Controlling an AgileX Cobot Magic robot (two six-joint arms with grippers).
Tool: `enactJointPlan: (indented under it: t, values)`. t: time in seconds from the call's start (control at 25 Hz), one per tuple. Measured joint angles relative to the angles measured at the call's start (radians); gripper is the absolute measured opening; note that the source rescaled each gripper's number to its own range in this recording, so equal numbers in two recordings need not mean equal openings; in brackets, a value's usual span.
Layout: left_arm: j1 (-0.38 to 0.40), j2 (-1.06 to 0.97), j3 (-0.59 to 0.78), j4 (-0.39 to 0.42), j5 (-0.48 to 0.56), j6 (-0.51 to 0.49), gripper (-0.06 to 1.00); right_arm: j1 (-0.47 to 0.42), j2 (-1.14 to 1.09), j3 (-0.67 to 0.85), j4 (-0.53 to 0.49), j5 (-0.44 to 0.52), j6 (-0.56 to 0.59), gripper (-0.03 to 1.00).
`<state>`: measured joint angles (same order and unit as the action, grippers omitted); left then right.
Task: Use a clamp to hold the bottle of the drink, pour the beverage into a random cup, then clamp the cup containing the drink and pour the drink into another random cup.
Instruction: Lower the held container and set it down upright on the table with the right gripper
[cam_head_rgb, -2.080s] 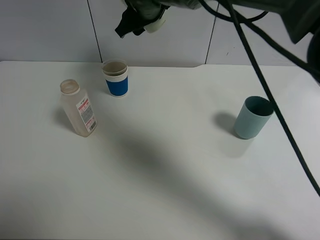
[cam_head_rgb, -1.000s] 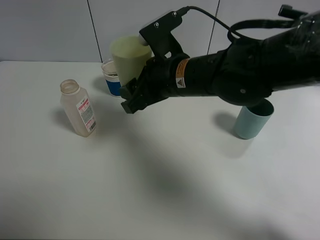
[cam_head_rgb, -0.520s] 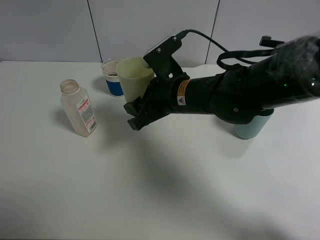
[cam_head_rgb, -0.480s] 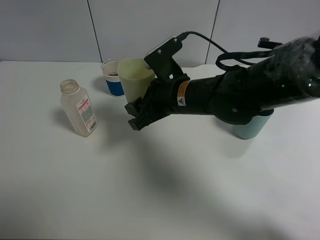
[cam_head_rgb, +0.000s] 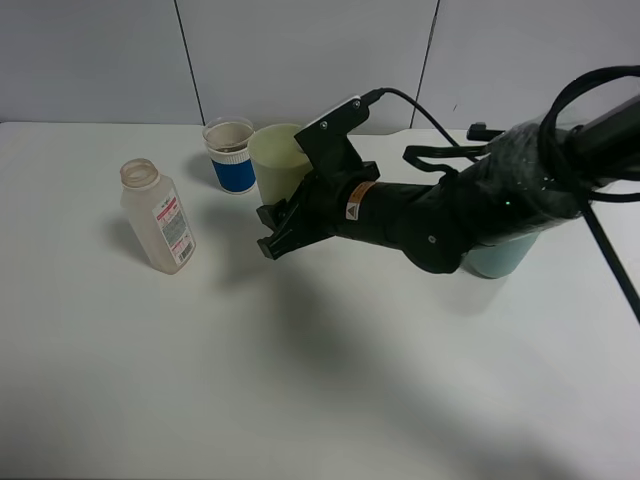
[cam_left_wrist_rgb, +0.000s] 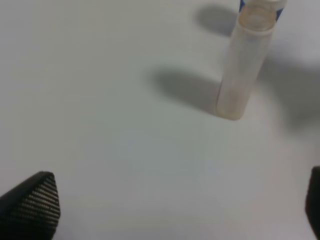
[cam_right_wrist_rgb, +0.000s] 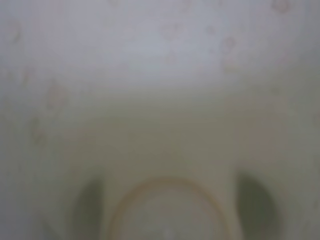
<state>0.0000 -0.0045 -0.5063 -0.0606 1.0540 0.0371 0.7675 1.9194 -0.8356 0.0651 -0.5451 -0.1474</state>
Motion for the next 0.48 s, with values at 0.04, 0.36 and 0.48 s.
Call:
enactJointPlan:
  t: [0.04,0.36,0.48]
  values:
    - [0.0,0.0,0.0,0.0,0.0,0.0,1.0,0.0,0.012,0.0,0.006,-0.015,0.0,0.03]
    - [0.0,0.0,0.0,0.0,0.0,0.0,1.0,0.0,0.139,-0.001,0.042,-0.091,0.002,0.03]
    - [0.0,0.0,0.0,0.0,0.0,0.0,1.0,0.0,0.157,-0.001,0.049,-0.11,0.002,0.03]
